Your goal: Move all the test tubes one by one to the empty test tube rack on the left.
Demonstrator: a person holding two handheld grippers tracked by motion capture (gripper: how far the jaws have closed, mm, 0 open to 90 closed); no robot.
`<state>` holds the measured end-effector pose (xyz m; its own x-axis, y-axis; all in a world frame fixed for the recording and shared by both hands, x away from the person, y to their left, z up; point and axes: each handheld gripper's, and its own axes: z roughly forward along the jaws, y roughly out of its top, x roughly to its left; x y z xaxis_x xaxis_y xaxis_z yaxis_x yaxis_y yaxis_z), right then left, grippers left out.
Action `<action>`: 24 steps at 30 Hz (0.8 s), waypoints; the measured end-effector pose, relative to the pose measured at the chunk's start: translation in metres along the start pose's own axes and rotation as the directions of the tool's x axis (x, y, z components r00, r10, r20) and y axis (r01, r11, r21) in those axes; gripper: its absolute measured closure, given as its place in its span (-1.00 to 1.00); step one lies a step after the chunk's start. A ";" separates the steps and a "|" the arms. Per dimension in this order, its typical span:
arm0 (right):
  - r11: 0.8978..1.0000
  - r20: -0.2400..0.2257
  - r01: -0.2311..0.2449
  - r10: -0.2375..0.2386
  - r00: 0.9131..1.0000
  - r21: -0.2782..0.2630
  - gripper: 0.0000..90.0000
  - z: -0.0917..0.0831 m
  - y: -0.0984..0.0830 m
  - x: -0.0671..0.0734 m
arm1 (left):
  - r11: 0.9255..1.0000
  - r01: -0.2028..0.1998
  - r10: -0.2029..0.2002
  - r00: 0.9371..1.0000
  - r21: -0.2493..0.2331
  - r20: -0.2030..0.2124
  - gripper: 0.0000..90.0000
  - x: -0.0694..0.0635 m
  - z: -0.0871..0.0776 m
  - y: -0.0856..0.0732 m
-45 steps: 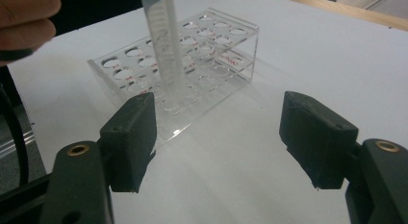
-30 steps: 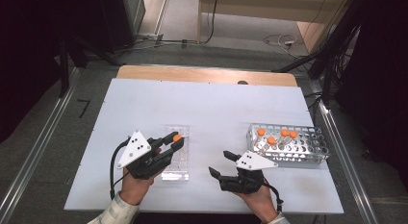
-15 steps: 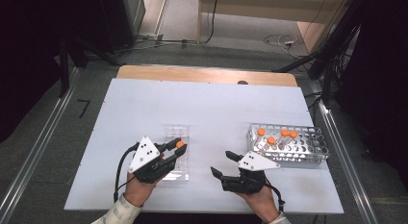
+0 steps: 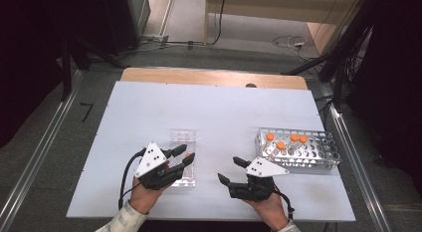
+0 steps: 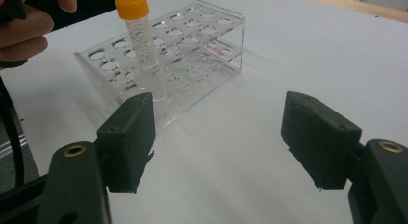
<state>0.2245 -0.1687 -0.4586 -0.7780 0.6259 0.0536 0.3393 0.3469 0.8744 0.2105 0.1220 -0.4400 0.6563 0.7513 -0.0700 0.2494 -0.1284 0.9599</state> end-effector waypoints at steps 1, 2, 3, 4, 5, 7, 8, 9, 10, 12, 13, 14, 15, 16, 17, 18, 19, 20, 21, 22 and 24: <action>1.000 0.001 -0.001 0.001 1.000 -0.002 -0.42 0.000 0.000 0.000 | 1.000 0.008 -0.008 1.000 -0.004 0.001 0.25 0.000 0.000 0.000; 1.000 0.001 -0.001 0.001 1.000 -0.004 -0.42 -0.001 0.000 0.000 | 1.000 0.013 -0.013 1.000 -0.006 -0.002 0.18 0.000 0.000 0.000; 1.000 0.003 0.005 -0.005 1.000 -0.003 -0.42 -0.001 0.000 -0.001 | 1.000 0.015 -0.015 1.000 -0.008 -0.006 0.10 0.001 -0.001 0.000; 1.000 0.008 -0.003 0.003 1.000 -0.005 -0.42 -0.002 0.000 -0.001 | 1.000 0.017 -0.017 1.000 -0.010 -0.008 0.03 0.001 -0.001 0.000; 1.000 0.013 -0.006 0.006 1.000 -0.008 -0.41 -0.003 0.000 -0.001 | 1.000 0.021 -0.021 1.000 -0.009 -0.019 -0.07 0.001 -0.001 0.001; 1.000 0.019 -0.018 0.018 1.000 -0.015 -0.41 -0.006 0.000 -0.003 | 0.999 0.040 -0.041 0.999 -0.005 -0.021 -0.31 0.002 0.000 0.000; 1.000 0.025 -0.016 0.016 1.000 -0.018 -0.41 -0.007 0.000 -0.005 | 0.999 0.048 -0.048 0.999 -0.005 -0.025 -0.37 0.003 0.000 0.000; 1.000 0.034 -0.020 0.021 0.999 -0.023 -0.41 -0.009 0.000 -0.006 | 0.998 0.056 -0.056 0.998 -0.004 -0.032 -0.42 0.004 0.000 0.000; 0.999 0.041 -0.022 0.023 0.999 -0.027 -0.41 -0.011 0.000 -0.007 | 0.998 0.062 -0.062 0.997 -0.006 -0.037 -0.47 0.005 0.000 -0.001; 0.999 0.057 -0.028 0.030 0.998 -0.035 -0.40 -0.015 -0.001 -0.011 | 0.997 0.073 -0.074 0.996 -0.011 -0.050 -0.54 0.008 0.000 -0.002; 0.999 0.066 -0.031 0.033 0.997 -0.038 -0.40 -0.018 -0.001 -0.013 | 0.997 0.073 -0.074 0.996 -0.013 -0.059 -0.56 0.009 -0.001 -0.002; 0.999 0.078 -0.029 0.032 0.996 -0.044 -0.39 -0.020 -0.001 -0.014 | 0.997 0.078 -0.079 0.995 -0.020 -0.062 -0.56 0.009 -0.001 -0.002; 0.999 0.088 -0.025 0.030 0.996 -0.048 -0.39 -0.023 -0.002 -0.016 | 0.997 0.078 -0.079 0.995 -0.019 -0.066 -0.56 0.010 -0.002 -0.002; 0.998 0.099 -0.025 0.030 0.995 -0.054 -0.39 -0.026 -0.002 -0.018 | 0.996 0.082 -0.083 0.994 -0.022 -0.068 -0.56 0.011 -0.003 -0.002; 0.998 0.110 -0.025 0.031 0.993 -0.058 -0.38 -0.029 -0.003 -0.019 | 0.996 0.082 -0.084 0.994 -0.025 -0.075 -0.56 0.012 -0.003 -0.002; 0.998 0.120 -0.026 0.033 0.992 -0.062 -0.38 -0.033 -0.003 -0.021 | 0.996 0.083 -0.085 0.993 -0.028 -0.076 -0.56 0.013 -0.004 -0.002; 0.997 0.128 -0.031 0.039 0.991 -0.068 -0.37 -0.036 -0.004 -0.023 | 0.996 0.088 -0.090 0.993 -0.030 -0.078 -0.56 0.013 -0.004 -0.002; 0.997 0.137 -0.035 0.045 0.990 -0.074 -0.37 -0.038 -0.004 -0.025 | 0.996 0.088 -0.090 0.993 -0.028 -0.081 -0.56 0.015 -0.005 -0.002; 0.996 0.144 -0.040 0.051 0.988 -0.077 -0.37 -0.040 -0.004 -0.028 | 0.995 0.092 -0.094 0.992 -0.028 -0.082 -0.56 0.016 -0.005 -0.003; 0.996 0.151 -0.040 0.052 0.987 -0.082 -0.37 -0.042 -0.004 -0.030 | 0.995 0.098 -0.100 0.992 -0.030 -0.081 -0.56 0.016 -0.005 -0.003; 0.995 0.164 -0.045 0.059 0.985 -0.089 -0.37 -0.046 -0.005 -0.034 | 0.995 0.098 -0.100 0.991 -0.028 -0.089 -0.58 0.018 -0.006 -0.003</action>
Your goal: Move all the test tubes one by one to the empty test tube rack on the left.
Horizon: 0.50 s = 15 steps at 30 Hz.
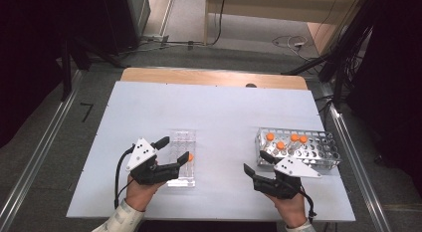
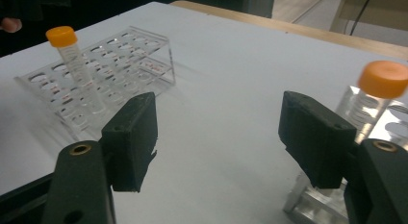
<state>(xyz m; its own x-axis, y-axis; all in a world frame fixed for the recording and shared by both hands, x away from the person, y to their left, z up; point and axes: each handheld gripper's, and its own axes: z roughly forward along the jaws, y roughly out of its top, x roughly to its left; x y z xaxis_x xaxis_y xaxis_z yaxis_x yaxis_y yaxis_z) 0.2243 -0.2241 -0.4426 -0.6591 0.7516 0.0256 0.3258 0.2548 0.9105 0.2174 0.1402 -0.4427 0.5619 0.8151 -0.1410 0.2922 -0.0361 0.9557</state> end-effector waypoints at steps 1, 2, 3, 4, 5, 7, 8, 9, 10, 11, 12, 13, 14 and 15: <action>1.000 0.007 -0.003 0.003 1.000 0.000 -0.37 -0.002 0.000 -0.002 | 1.000 0.003 -0.003 1.000 -0.001 -0.003 -0.58 0.001 0.000 0.000; 1.000 0.016 -0.005 0.005 1.000 -0.002 -0.37 -0.004 -0.001 -0.004 | 1.000 0.000 0.000 1.000 0.001 -0.007 -0.58 0.002 -0.001 0.000; 1.000 0.023 -0.008 0.008 1.000 -0.004 -0.37 -0.005 -0.001 -0.006 | 1.000 0.001 -0.001 1.000 -0.002 -0.010 -0.59 0.002 -0.001 0.000; 1.000 0.027 -0.010 0.010 1.000 -0.005 -0.37 -0.007 -0.002 -0.009 | 1.000 0.006 -0.006 1.000 -0.005 -0.011 -0.59 0.003 -0.001 0.000; 1.000 0.032 -0.014 0.014 0.999 -0.007 -0.37 -0.008 -0.002 -0.010 | 1.000 0.006 -0.006 1.000 -0.005 -0.013 -0.59 0.004 -0.002 0.000; 1.000 0.043 -0.015 0.015 0.999 -0.007 -0.36 -0.012 -0.003 -0.013 | 1.000 0.006 -0.006 1.000 -0.010 -0.017 -0.59 0.004 -0.003 0.000; 1.000 0.049 -0.020 0.020 0.999 -0.008 -0.36 -0.013 -0.004 -0.014 | 1.000 0.005 -0.006 1.000 -0.013 -0.017 -0.59 0.005 -0.003 0.001; 1.000 0.054 -0.023 0.024 0.998 -0.010 -0.36 -0.015 -0.004 -0.016 | 1.000 0.005 -0.006 1.000 -0.015 -0.017 -0.59 0.006 -0.004 0.001; 1.000 0.057 -0.021 0.022 0.998 -0.011 -0.36 -0.016 -0.005 -0.018 | 1.000 0.010 -0.010 1.000 -0.019 -0.020 -0.59 0.006 -0.004 0.001; 1.000 0.064 -0.023 0.024 0.998 -0.012 -0.35 -0.018 -0.005 -0.019 | 1.000 0.011 -0.012 1.000 -0.019 -0.021 -0.59 0.007 -0.005 0.001; 1.000 0.071 -0.026 0.027 0.997 -0.015 -0.35 -0.020 -0.006 -0.021 | 1.000 0.011 -0.011 1.000 -0.019 -0.023 -0.59 0.007 -0.005 0.001; 0.999 0.077 -0.029 0.031 0.997 -0.017 -0.35 -0.021 -0.007 -0.023 | 1.000 0.008 -0.009 1.000 -0.017 -0.025 -0.59 0.008 -0.006 0.001; 0.999 0.083 -0.036 0.038 0.996 -0.017 -0.35 -0.023 -0.007 -0.025 | 1.000 0.009 -0.009 1.000 -0.018 -0.028 -0.59 0.008 -0.006 0.001; 0.999 0.091 -0.036 0.037 0.995 -0.018 -0.35 -0.024 -0.008 -0.027 | 1.000 0.012 -0.013 1.000 -0.021 -0.027 -0.59 0.008 -0.006 0.001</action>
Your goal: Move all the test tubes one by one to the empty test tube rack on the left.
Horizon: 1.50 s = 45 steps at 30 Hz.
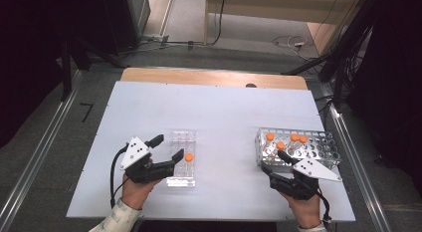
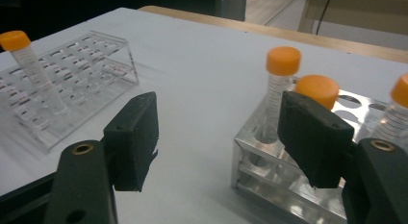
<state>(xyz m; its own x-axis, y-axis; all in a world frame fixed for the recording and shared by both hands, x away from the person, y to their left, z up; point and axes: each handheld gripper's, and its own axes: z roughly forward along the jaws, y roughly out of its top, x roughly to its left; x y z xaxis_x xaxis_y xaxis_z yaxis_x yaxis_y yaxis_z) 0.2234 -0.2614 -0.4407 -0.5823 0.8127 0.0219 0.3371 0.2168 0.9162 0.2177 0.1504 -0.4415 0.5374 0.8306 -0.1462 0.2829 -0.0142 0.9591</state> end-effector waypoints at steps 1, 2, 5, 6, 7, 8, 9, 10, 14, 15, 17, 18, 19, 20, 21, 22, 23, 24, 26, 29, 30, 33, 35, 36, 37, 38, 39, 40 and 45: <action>1.000 0.010 0.001 -0.001 1.000 0.003 -0.35 -0.001 -0.001 -0.002 | 1.000 0.001 -0.001 1.000 0.001 0.001 -0.59 0.000 0.000 0.000; 1.000 0.020 -0.002 0.002 1.000 0.002 -0.35 -0.002 -0.002 -0.004 | 1.000 0.001 -0.001 1.000 -0.001 0.001 -0.59 0.000 0.000 0.000; 1.000 0.044 -0.016 0.016 0.999 0.001 -0.32 -0.003 -0.005 -0.011 | 1.000 0.003 -0.003 1.000 -0.002 -0.001 -0.59 0.001 -0.001 0.000; 1.000 0.055 -0.020 0.020 0.998 0.000 -0.31 -0.002 -0.006 -0.012 | 1.000 0.002 -0.002 1.000 0.000 -0.004 -0.59 0.001 -0.001 0.000; 1.000 0.059 -0.021 0.021 0.998 -0.002 -0.28 -0.001 -0.007 -0.015 | 1.000 0.004 -0.004 1.000 0.000 -0.004 -0.59 0.001 -0.001 0.000; 1.000 0.068 -0.020 0.021 0.997 -0.002 -0.25 0.000 -0.008 -0.016 | 1.000 0.000 0.000 1.000 0.000 -0.004 -0.59 0.001 -0.001 0.000; 1.000 0.083 -0.020 0.020 0.996 -0.001 -0.23 0.001 -0.010 -0.018 | 1.000 0.000 0.000 1.000 -0.001 -0.003 -0.59 0.001 -0.001 0.000; 1.000 0.087 -0.023 0.023 0.996 -0.002 -0.20 0.003 -0.011 -0.020 | 1.000 0.000 0.000 1.000 -0.001 -0.003 -0.59 0.000 -0.001 0.000; 0.999 0.098 -0.036 0.035 0.995 0.002 -0.09 0.009 -0.014 -0.027 | 1.000 -0.002 0.002 1.000 0.000 -0.003 -0.59 0.001 -0.001 0.000; 0.999 0.100 -0.035 0.035 0.994 0.001 -0.06 0.010 -0.014 -0.028 | 1.000 0.000 0.000 1.000 0.001 -0.005 -0.59 0.001 -0.001 0.000; 0.999 0.107 -0.041 0.040 0.993 0.002 0.00 0.014 -0.015 -0.030 | 1.000 -0.001 0.001 1.000 0.002 -0.004 -0.59 0.001 -0.001 0.000; 0.999 0.105 -0.044 0.043 0.994 0.003 0.03 0.016 -0.015 -0.031 | 1.000 -0.001 0.001 1.000 0.000 -0.002 -0.59 0.001 0.000 0.000; 0.999 0.109 -0.040 0.039 0.993 0.005 0.07 0.018 -0.015 -0.032 | 1.000 -0.007 0.007 1.000 0.005 -0.004 -0.59 0.000 0.000 0.000; 0.999 0.113 -0.040 0.039 0.993 0.006 0.10 0.019 -0.015 -0.032 | 1.000 -0.012 0.012 1.000 0.005 -0.005 -0.59 0.000 0.000 0.000; 0.999 0.115 -0.041 0.040 0.993 0.009 0.13 0.020 -0.015 -0.033 | 1.000 -0.015 0.015 1.000 0.005 -0.005 -0.59 -0.001 0.000 0.000; 0.999 0.115 -0.043 0.041 0.992 0.010 0.16 0.021 -0.015 -0.033 | 1.000 -0.014 0.014 1.000 0.006 -0.003 -0.59 -0.001 0.000 0.000; 0.999 0.120 -0.043 0.041 0.992 0.011 0.18 0.022 -0.016 -0.034 | 1.000 -0.013 0.013 1.000 0.004 -0.002 -0.59 -0.001 0.000 0.000; 0.999 0.118 -0.044 0.042 0.992 0.011 0.21 0.023 -0.016 -0.035 | 1.000 -0.014 0.014 1.000 0.005 -0.002 -0.59 -0.002 0.000 -0.001; 0.999 0.118 -0.047 0.045 0.992 0.013 0.28 0.025 -0.016 -0.035 | 1.000 -0.013 0.013 1.000 0.005 -0.004 -0.59 -0.002 0.000 -0.001; 0.999 0.123 -0.034 0.032 0.992 0.018 0.35 0.028 -0.016 -0.035 | 1.000 -0.011 0.011 1.000 0.006 -0.002 -0.59 -0.001 0.000 0.000; 0.999 0.125 -0.035 0.032 0.992 0.016 0.38 0.028 -0.016 -0.035 | 1.000 -0.013 0.013 1.000 0.007 -0.004 -0.59 -0.001 0.000 0.000; 0.999 0.135 -0.036 0.034 0.990 0.014 0.51 0.029 -0.016 -0.036 | 1.000 -0.012 0.012 1.000 0.004 -0.004 -0.59 -0.001 -0.001 0.000; 0.999 0.138 -0.032 0.031 0.990 0.007 0.57 0.029 -0.016 -0.036 | 1.000 -0.010 0.010 1.000 0.003 -0.004 -0.59 -0.001 -0.001 0.000; 1.000 0.141 -0.028 0.027 0.990 0.005 0.57 0.028 -0.016 -0.036 | 1.000 -0.011 0.011 1.000 0.003 -0.004 -0.59 -0.001 -0.001 0.000; 1.000 0.140 -0.026 0.026 0.990 -0.002 0.57 0.027 -0.015 -0.036 | 1.000 -0.010 0.010 1.000 0.002 -0.002 -0.59 -0.001 -0.001 0.000; 1.000 0.144 -0.026 0.027 0.989 -0.007 0.58 0.026 -0.014 -0.036 | 1.000 -0.008 0.008 1.000 0.001 -0.003 -0.59 0.000 -0.001 0.000; 1.000 0.142 -0.022 0.024 0.990 -0.014 0.58 0.025 -0.012 -0.035 | 1.000 -0.007 0.007 1.000 0.002 -0.003 -0.59 0.000 -0.001 0.001; 1.000 0.145 -0.023 0.025 0.989 -0.020 0.58 0.023 -0.010 -0.034 | 1.000 -0.006 0.006 1.000 0.002 -0.002 -0.59 0.000 -0.001 0.001; 0.997 0.148 -0.006 0.016 0.989 -0.072 0.59 0.012 0.001 -0.030 | 1.000 -0.009 0.009 1.000 -0.001 0.004 -0.59 -0.001 -0.002 0.002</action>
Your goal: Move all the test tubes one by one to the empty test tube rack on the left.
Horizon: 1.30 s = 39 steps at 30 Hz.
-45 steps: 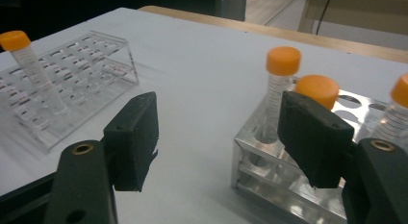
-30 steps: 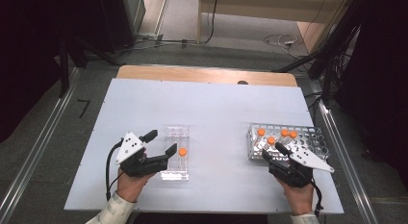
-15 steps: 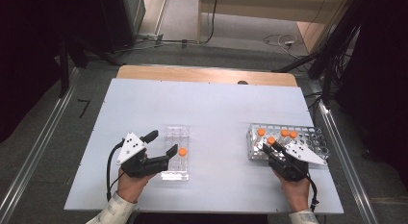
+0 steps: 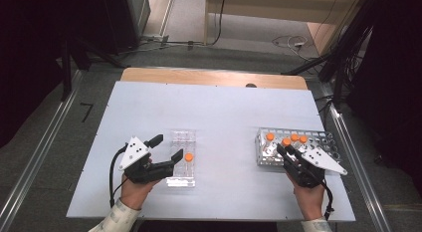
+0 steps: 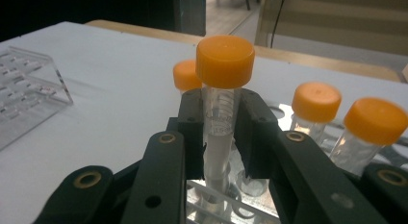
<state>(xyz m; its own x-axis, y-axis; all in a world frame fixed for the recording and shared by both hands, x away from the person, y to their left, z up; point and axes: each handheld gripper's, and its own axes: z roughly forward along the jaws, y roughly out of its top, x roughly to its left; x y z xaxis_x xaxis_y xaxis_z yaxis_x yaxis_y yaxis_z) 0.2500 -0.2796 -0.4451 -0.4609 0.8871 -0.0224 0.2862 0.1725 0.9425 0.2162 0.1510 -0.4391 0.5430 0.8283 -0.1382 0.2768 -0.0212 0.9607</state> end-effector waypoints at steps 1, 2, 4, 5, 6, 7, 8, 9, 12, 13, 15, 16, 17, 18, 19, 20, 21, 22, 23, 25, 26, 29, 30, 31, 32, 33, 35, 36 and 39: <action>1.000 0.002 -0.002 0.002 1.000 -0.008 0.59 -0.002 0.002 0.001 | 1.000 0.000 0.000 1.000 -0.001 0.001 -0.59 0.000 0.000 0.000; 1.000 0.005 0.002 -0.002 1.000 -0.017 0.59 -0.005 0.005 0.001 | 1.000 0.002 -0.002 1.000 -0.002 0.002 -0.59 -0.001 -0.001 0.001; 0.999 0.007 0.006 -0.005 1.000 -0.039 0.60 -0.012 0.011 0.002 | 1.000 0.003 -0.003 1.000 -0.009 0.004 -0.59 -0.001 -0.001 0.002; 0.999 0.004 0.001 -0.001 1.000 -0.048 0.60 -0.015 0.013 0.002 | 1.000 0.003 -0.003 1.000 -0.010 0.004 -0.59 -0.002 -0.002 0.002; 0.998 0.002 0.002 -0.002 1.000 -0.058 0.60 -0.019 0.015 0.003 | 1.000 0.003 -0.002 1.000 -0.009 0.006 -0.59 -0.002 -0.002 0.003; 0.998 0.000 0.008 -0.008 1.000 -0.066 0.60 -0.021 0.017 0.003 | 1.000 0.002 -0.002 1.000 -0.014 0.010 -0.59 -0.003 -0.002 0.003; 0.997 0.006 0.015 -0.015 1.000 -0.071 0.60 -0.025 0.020 0.006 | 1.000 0.002 -0.002 1.000 -0.014 0.011 -0.59 -0.004 -0.002 0.003; 0.997 0.006 0.024 -0.023 1.000 -0.077 0.60 -0.028 0.021 0.007 | 1.000 -0.003 0.003 1.000 -0.012 0.015 -0.59 -0.004 -0.003 0.004; 0.997 -0.021 0.025 -0.027 0.999 -0.076 0.60 -0.032 0.024 0.012 | 1.000 -0.004 0.005 1.000 -0.015 0.026 -0.58 -0.007 -0.002 0.004; 0.997 -0.029 0.032 -0.034 0.999 -0.073 0.60 -0.032 0.025 0.015 | 1.000 -0.008 0.009 1.000 -0.014 0.030 -0.58 -0.008 -0.003 0.005; 0.997 -0.047 0.038 -0.041 0.998 -0.069 0.60 -0.032 0.025 0.019 | 1.000 -0.011 0.011 0.999 -0.015 0.039 -0.58 -0.010 -0.003 0.005; 0.997 -0.057 0.045 -0.049 0.997 -0.065 0.60 -0.031 0.024 0.023 | 1.000 -0.009 0.009 0.999 -0.016 0.040 -0.58 -0.011 -0.003 0.005; 0.997 -0.067 0.051 -0.055 0.996 -0.060 0.60 -0.030 0.024 0.026 | 1.000 -0.014 0.015 0.999 -0.014 0.046 -0.58 -0.011 -0.003 0.006; 0.997 -0.074 0.055 -0.059 0.996 -0.057 0.60 -0.029 0.024 0.029 | 1.000 -0.012 0.013 0.999 -0.014 0.048 -0.58 -0.012 -0.003 0.006; 0.997 -0.083 0.059 -0.064 0.994 -0.054 0.60 -0.028 0.023 0.032 | 1.000 -0.015 0.015 0.999 -0.013 0.049 -0.58 -0.013 -0.003 0.006; 0.997 -0.092 0.059 -0.063 0.994 -0.048 0.60 -0.026 0.022 0.034 | 1.000 -0.015 0.016 0.999 -0.017 0.051 -0.58 -0.013 -0.003 0.006; 0.997 -0.104 0.063 -0.067 0.992 -0.045 0.60 -0.025 0.021 0.037 | 1.000 -0.015 0.016 0.998 -0.016 0.055 -0.58 -0.014 -0.003 0.006; 0.997 -0.117 0.067 -0.072 0.991 -0.042 0.60 -0.023 0.020 0.040 | 1.000 -0.019 0.020 0.998 -0.016 0.058 -0.58 -0.015 -0.003 0.006; 0.997 -0.126 0.065 -0.069 0.990 -0.034 0.60 -0.021 0.019 0.043 | 1.000 -0.019 0.019 0.998 -0.016 0.060 -0.58 -0.016 -0.004 0.007; 0.997 -0.150 0.072 -0.074 0.986 -0.021 0.60 -0.017 0.017 0.048 | 1.000 -0.021 0.023 0.997 -0.020 0.069 -0.58 -0.019 -0.003 0.007; 0.997 -0.161 0.074 -0.075 0.984 -0.015 0.60 -0.016 0.016 0.052 | 1.000 -0.025 0.026 0.997 -0.019 0.077 -0.57 -0.020 -0.003 0.007; 0.997 -0.186 0.081 -0.079 0.979 0.000 0.60 -0.009 0.013 0.059 | 0.999 -0.028 0.030 0.995 -0.017 0.096 -0.55 -0.023 -0.003 0.008; 0.997 -0.196 0.080 -0.077 0.978 0.008 0.60 -0.008 0.013 0.062 | 0.999 -0.033 0.034 0.994 -0.015 0.102 -0.55 -0.025 -0.002 0.008; 0.997 -0.208 0.082 -0.078 0.975 0.012 0.60 -0.006 0.012 0.064 | 0.999 -0.032 0.034 0.994 -0.015 0.105 -0.55 -0.026 -0.002 0.008; 0.996 -0.216 0.085 -0.080 0.973 0.013 0.60 -0.004 0.011 0.066 | 0.999 -0.033 0.035 0.993 -0.013 0.113 -0.55 -0.028 -0.001 0.008; 0.996 -0.226 0.084 -0.077 0.971 0.021 0.60 -0.003 0.011 0.068 | 0.999 -0.036 0.037 0.992 -0.014 0.117 -0.54 -0.029 -0.001 0.008; 0.996 -0.244 0.089 -0.080 0.966 0.025 0.60 0.000 0.010 0.072 | 0.999 -0.045 0.047 0.991 -0.016 0.127 -0.53 -0.032 0.000 0.008; 0.995 -0.249 0.094 -0.084 0.965 0.029 0.60 0.002 0.010 0.075 | 0.999 -0.050 0.052 0.990 -0.018 0.133 -0.51 -0.034 0.000 0.008; 0.994 -0.266 0.106 -0.092 0.960 0.039 0.60 0.006 0.008 0.081 | 0.998 -0.058 0.060 0.987 -0.019 0.151 -0.50 -0.040 0.002 0.008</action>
<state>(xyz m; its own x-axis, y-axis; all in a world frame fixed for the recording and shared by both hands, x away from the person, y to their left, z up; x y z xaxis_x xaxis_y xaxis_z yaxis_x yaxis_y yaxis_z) 0.2202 -0.2032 -0.4415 -0.6922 0.7214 -0.0195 0.2681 0.2821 0.9212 0.1988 0.1166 -0.4262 0.6724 0.7312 -0.1155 0.2304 -0.0585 0.9713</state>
